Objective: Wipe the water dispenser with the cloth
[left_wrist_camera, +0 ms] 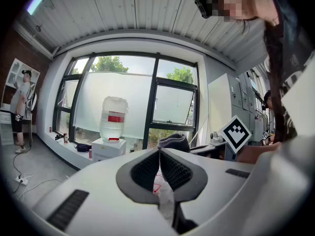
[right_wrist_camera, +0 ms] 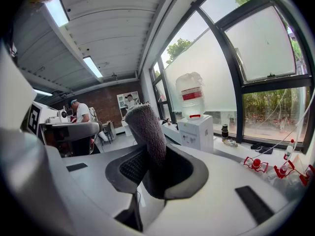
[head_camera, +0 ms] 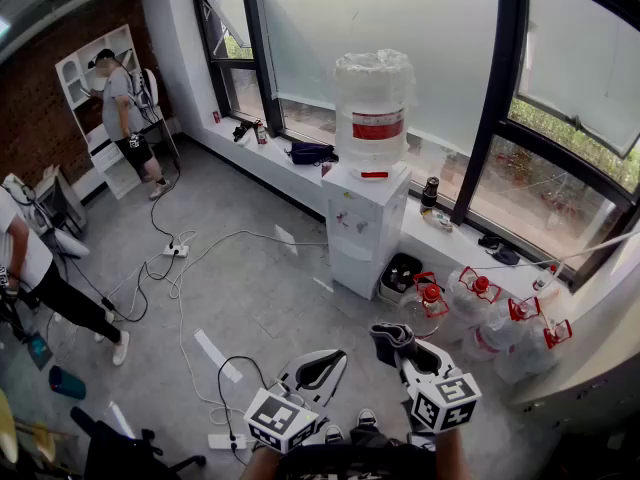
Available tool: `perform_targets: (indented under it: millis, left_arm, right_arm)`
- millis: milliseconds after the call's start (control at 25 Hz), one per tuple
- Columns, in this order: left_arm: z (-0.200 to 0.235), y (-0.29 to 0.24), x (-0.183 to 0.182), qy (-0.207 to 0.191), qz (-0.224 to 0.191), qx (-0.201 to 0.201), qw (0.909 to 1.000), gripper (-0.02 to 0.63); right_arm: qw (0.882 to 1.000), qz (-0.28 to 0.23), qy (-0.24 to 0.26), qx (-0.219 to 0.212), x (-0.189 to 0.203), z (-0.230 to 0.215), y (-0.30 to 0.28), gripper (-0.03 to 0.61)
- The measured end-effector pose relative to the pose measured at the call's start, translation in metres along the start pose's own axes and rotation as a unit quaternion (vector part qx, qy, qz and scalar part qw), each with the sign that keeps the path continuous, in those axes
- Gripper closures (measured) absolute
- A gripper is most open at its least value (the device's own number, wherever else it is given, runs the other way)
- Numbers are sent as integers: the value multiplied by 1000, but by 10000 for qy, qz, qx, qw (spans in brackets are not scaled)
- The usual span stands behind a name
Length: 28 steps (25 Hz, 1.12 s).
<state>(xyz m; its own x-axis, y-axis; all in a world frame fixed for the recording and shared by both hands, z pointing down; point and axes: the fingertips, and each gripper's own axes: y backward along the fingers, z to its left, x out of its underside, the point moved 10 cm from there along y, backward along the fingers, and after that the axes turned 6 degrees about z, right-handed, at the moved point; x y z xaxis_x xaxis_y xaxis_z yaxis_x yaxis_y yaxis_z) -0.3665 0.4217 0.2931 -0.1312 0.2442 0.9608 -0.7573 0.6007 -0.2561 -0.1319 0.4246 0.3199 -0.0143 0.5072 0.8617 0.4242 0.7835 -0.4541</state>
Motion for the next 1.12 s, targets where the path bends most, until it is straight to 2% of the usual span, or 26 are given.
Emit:
perform_targets:
  millis: [280, 440, 680, 920, 1120]
  left_arm:
    - [3, 13, 3, 78, -45, -16, 10000, 594]
    - [6, 24, 17, 172, -98, 37, 9998, 594]
    - [20, 12, 21, 265, -91, 136, 9995, 594]
    - [39, -23, 13, 302, -101, 158, 9994, 594]
    - [57, -75, -1, 369, -65, 30, 9993, 594]
  right_arm:
    - [9999, -72, -110, -68, 10, 12, -3, 476]
    - [9998, -62, -148, -151, 20, 22, -8, 476]
    - [9998, 107, -108, -135, 15, 17, -23, 476]
    - [9997, 144, -126, -158, 1, -11, -48, 476]
    - [9996, 145, -184, -186, -20, -65, -75, 476]
